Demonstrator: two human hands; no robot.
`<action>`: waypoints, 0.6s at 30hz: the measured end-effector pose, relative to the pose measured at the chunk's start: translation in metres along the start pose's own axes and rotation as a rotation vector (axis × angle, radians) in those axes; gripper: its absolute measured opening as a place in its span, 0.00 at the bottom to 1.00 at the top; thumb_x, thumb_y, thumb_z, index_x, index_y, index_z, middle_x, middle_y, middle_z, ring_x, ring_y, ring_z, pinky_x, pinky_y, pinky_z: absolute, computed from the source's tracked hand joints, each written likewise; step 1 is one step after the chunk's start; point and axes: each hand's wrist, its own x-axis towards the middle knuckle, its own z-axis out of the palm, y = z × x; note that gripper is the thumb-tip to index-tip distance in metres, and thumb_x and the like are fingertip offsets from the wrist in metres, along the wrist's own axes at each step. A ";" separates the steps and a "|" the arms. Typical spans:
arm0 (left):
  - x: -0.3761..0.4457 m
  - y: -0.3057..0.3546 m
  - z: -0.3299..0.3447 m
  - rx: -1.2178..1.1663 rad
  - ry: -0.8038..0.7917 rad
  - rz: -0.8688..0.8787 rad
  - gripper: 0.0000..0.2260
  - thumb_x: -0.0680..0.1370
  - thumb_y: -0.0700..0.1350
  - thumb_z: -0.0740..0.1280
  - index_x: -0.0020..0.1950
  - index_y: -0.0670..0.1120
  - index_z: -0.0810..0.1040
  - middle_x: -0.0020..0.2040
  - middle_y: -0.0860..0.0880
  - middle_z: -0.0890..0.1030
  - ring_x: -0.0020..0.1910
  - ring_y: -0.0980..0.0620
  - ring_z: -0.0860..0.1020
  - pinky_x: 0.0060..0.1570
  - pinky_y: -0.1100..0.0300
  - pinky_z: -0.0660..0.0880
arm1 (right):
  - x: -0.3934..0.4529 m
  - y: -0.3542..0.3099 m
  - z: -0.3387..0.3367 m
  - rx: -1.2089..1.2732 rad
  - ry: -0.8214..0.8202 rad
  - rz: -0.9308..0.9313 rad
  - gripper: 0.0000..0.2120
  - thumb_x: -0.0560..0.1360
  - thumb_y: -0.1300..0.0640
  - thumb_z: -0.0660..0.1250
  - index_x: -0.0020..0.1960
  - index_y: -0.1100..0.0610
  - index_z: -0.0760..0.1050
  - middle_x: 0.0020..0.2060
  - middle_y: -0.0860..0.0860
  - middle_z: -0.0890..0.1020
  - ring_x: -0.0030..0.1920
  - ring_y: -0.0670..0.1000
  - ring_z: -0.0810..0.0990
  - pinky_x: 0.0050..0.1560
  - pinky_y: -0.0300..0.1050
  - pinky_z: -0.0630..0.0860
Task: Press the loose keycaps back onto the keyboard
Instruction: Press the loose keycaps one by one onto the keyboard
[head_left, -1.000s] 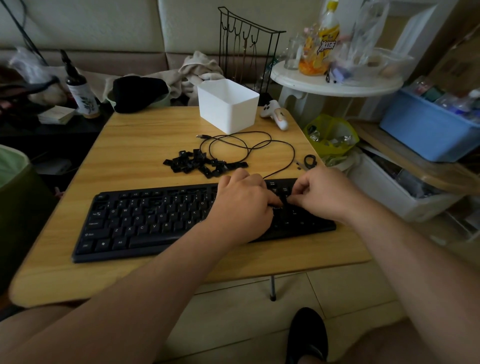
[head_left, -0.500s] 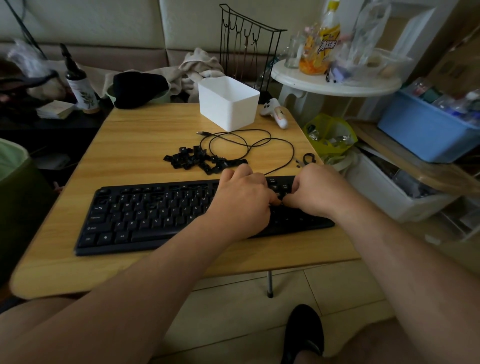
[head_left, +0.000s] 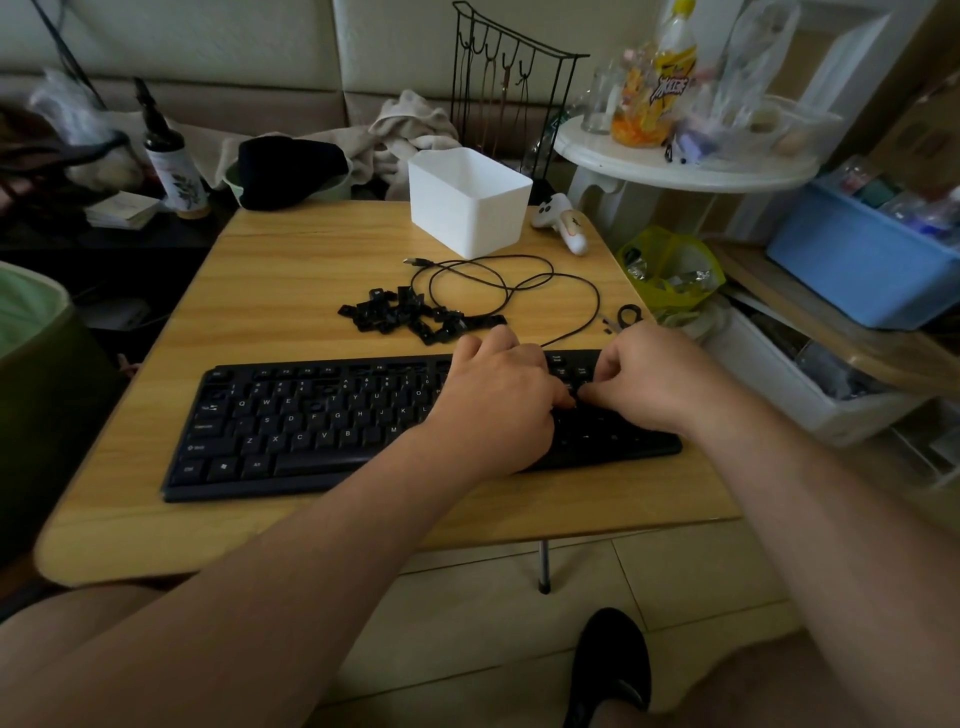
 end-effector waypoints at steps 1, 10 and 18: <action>0.000 0.000 0.000 0.000 0.000 0.001 0.18 0.81 0.49 0.60 0.67 0.65 0.79 0.59 0.56 0.77 0.63 0.46 0.67 0.63 0.47 0.64 | 0.000 0.000 0.001 -0.021 0.013 -0.024 0.09 0.75 0.47 0.76 0.38 0.49 0.83 0.36 0.46 0.83 0.38 0.45 0.80 0.34 0.41 0.73; -0.001 -0.001 -0.001 0.015 -0.008 0.010 0.18 0.82 0.50 0.59 0.69 0.65 0.78 0.60 0.55 0.77 0.63 0.46 0.67 0.64 0.45 0.65 | -0.009 0.005 0.001 -0.189 -0.015 -0.179 0.06 0.77 0.49 0.74 0.53 0.45 0.86 0.45 0.48 0.83 0.48 0.50 0.80 0.49 0.49 0.81; -0.002 0.000 -0.001 0.012 -0.015 0.003 0.19 0.82 0.49 0.60 0.68 0.65 0.78 0.60 0.54 0.77 0.64 0.46 0.68 0.64 0.44 0.65 | -0.012 -0.003 0.004 -0.177 0.050 -0.097 0.03 0.72 0.50 0.74 0.40 0.47 0.84 0.36 0.45 0.81 0.40 0.47 0.78 0.38 0.43 0.77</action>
